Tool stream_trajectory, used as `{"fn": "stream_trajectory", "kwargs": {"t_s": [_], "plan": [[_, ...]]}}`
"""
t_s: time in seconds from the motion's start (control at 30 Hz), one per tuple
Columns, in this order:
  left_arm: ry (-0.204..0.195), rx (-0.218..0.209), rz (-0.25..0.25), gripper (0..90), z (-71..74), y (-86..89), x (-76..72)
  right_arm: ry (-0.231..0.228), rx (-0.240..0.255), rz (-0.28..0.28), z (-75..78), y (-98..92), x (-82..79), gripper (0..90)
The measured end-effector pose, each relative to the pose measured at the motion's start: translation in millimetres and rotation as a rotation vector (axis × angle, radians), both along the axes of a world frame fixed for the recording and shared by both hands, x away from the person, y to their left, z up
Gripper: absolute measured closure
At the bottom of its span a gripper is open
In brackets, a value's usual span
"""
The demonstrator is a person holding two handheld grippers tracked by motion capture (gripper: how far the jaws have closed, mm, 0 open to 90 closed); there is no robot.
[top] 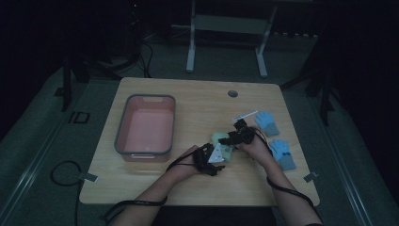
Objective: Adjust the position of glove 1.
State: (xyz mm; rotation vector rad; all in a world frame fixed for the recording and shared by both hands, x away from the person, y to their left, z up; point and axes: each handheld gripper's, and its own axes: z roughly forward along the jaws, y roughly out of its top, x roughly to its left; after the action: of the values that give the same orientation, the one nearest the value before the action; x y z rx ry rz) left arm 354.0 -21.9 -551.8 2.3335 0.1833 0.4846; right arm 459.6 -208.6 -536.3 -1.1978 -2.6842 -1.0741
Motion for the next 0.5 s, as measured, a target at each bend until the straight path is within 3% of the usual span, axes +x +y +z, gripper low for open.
{"fn": "stream_trajectory", "kwargs": {"t_s": [0.03,0.07,0.13,0.23,0.33,0.5], "plan": [[0.0,0.0,0.0,38.6,0.0,0.0,0.0,0.0,0.0,0.0,0.0,0.0,0.0,33.2],[-0.012,0.007,0.005,39.2,-2.2,0.2,1.3,0.042,0.021,0.013,-2.6,-0.9,2.0,38.8],[-0.025,0.009,0.011,43.1,-2.6,-0.3,1.7,0.074,0.047,0.024,-3.4,-1.4,2.9,45.3],[-0.048,0.017,0.032,50.5,-3.2,-3.3,2.0,0.094,0.065,0.023,-4.0,-1.2,2.8,52.4],[-0.056,0.036,0.041,61.7,-1.8,-4.7,3.9,0.092,0.076,0.017,-3.4,-2.1,1.2,59.4],[-0.012,0.042,0.04,71.5,9.9,-4.0,9.1,0.062,0.086,0.004,3.7,-3.9,-2.8,68.7]]}}
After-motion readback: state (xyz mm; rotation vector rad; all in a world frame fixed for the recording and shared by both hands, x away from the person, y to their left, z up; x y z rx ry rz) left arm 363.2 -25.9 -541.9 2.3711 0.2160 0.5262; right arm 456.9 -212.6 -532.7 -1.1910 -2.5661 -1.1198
